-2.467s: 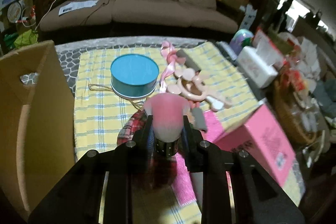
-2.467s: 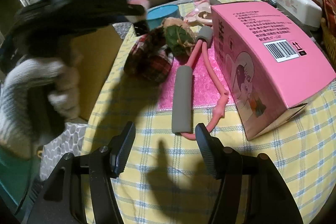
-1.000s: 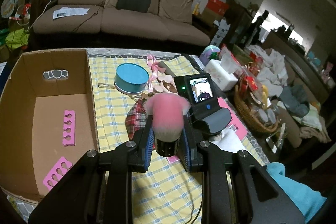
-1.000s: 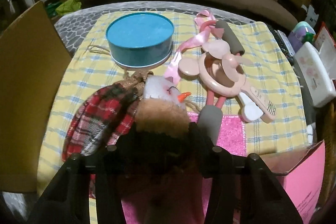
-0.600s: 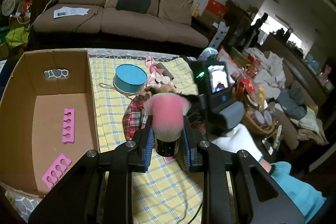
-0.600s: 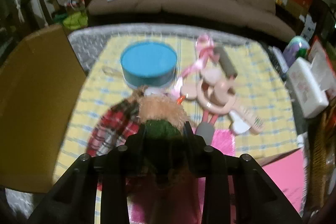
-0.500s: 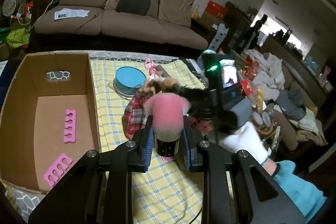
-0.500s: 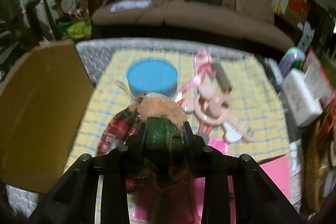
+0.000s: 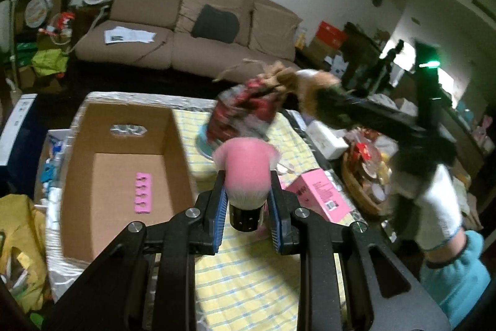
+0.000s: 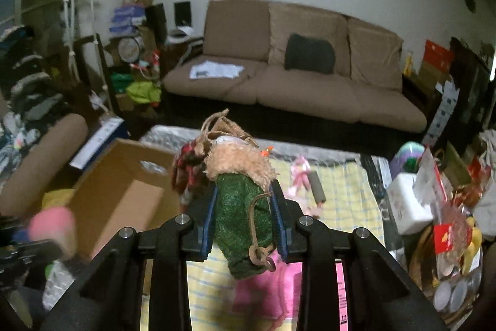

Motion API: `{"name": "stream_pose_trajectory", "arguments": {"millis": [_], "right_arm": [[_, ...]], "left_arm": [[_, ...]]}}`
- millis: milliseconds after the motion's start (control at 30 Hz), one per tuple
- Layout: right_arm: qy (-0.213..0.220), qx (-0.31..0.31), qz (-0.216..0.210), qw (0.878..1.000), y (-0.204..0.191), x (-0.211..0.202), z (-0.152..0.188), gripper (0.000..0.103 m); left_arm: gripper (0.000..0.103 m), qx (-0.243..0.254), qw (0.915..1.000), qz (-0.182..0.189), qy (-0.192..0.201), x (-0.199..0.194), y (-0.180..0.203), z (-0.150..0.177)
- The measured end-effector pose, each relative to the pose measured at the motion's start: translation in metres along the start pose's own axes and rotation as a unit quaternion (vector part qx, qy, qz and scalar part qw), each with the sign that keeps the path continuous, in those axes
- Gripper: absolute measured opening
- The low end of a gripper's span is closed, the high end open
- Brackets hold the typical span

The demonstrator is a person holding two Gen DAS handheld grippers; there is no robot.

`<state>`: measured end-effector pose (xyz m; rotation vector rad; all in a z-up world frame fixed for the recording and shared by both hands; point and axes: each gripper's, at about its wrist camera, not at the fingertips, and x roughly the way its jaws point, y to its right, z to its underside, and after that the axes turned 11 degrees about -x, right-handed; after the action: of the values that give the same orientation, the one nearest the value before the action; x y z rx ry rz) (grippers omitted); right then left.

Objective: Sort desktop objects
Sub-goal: 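Carry the pouch and plush over the cardboard box with both tools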

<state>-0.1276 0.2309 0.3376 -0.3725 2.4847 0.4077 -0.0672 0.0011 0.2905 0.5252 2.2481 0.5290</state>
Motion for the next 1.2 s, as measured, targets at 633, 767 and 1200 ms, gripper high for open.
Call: {"name": "stream_pose_trajectory", "arguments": {"millis": [633,767,1200], "right_arm": [[-0.005,-0.065,-0.047,0.997,-0.141,0.035,-0.056,0.031],[-0.034,-0.074,-0.052,0.995,-0.167,0.085,-0.056,0.031],[-0.052,-0.12,-0.011,0.991,-0.191,0.154,-0.074,0.031]], "left_arm": [[0.022,-0.058,0.9974,-0.041,0.003,-0.039,-0.112,-0.011],[0.022,-0.062,0.9972,-0.041,-0.002,-0.03,-0.126,-0.014],[0.022,-0.086,0.9956,-0.033,-0.014,-0.009,-0.153,-0.014]]}}
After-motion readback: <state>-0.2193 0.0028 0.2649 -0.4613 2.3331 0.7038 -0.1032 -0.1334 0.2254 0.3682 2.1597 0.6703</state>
